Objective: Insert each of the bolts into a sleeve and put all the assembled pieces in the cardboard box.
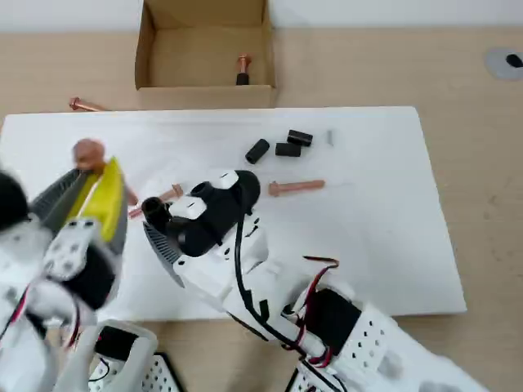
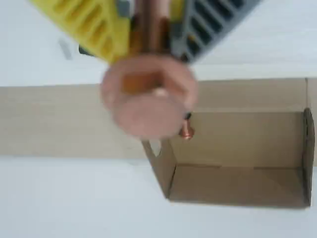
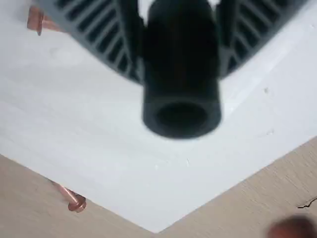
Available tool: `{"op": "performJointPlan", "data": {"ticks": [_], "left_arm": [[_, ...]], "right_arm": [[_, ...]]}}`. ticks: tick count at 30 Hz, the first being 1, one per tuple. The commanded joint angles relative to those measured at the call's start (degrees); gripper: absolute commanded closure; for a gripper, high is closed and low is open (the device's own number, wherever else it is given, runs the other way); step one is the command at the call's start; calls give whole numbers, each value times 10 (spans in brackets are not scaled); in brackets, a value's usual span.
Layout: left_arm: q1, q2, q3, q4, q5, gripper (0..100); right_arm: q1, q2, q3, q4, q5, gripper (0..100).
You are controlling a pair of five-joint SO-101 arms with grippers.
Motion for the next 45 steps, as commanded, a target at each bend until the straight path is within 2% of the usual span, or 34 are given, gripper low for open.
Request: {"op": "performJointPlan", "data": {"ticks": [1,6,11,15,34,42,45], "left_arm": [[-3,-25,2,-4,-4,995],[9,-36,2,-1,5,996],[75,-36,2,1,36,996],[97,-36,3,1,36,996],[93,-35,4,33,33,996],[92,-37,55,28,32,995],[92,-37,73,-3,32,995]], "right_arm": [[-11,-15,-4,-18,-3,989],[-11,-15,-5,-18,-3,989],[-11,-15,-5,-18,-3,989],[-11,-15,-5,-18,-3,989],[-10,-18,-6,-18,-2,989],[-10,-18,-24,-18,-2,989],[-10,-18,-29,-18,-2,989]]}}
